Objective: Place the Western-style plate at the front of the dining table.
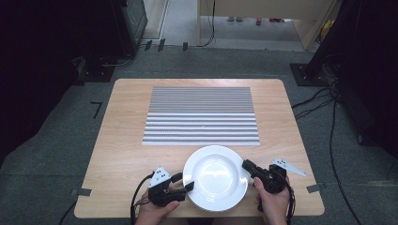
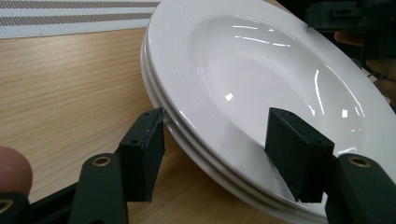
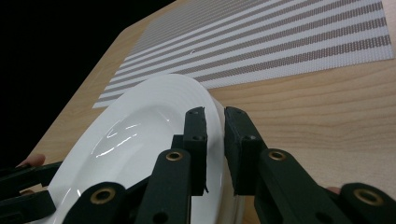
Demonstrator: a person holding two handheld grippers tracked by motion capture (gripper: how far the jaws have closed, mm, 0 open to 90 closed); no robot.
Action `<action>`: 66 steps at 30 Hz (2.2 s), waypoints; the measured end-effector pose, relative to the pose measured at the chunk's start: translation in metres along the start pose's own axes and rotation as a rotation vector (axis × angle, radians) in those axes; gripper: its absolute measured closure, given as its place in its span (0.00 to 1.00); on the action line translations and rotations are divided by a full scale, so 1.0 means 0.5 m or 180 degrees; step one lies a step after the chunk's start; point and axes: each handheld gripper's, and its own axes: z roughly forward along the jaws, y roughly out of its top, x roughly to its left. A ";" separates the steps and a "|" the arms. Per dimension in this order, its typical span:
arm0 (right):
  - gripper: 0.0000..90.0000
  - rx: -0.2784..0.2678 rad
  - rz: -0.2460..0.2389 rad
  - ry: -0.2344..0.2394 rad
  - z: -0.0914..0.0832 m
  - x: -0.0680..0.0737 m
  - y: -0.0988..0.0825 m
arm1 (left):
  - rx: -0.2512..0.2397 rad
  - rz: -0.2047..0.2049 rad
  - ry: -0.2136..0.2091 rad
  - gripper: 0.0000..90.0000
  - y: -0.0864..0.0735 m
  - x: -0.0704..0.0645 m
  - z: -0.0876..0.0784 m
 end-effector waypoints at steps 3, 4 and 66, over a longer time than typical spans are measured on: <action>0.90 0.0010 0.0057 0.0011 0.002 -0.004 -0.002 | -0.0001 -0.0007 -0.0010 0.43 0.000 0.001 0.000; 0.90 0.0015 0.0072 0.0020 0.002 -0.005 -0.001 | -0.0002 -0.0007 -0.0010 0.43 0.000 0.001 0.000; 0.89 0.0049 0.0264 0.0153 0.017 -0.010 -0.012 | -0.0208 -0.0437 -0.0195 0.62 0.005 0.024 -0.021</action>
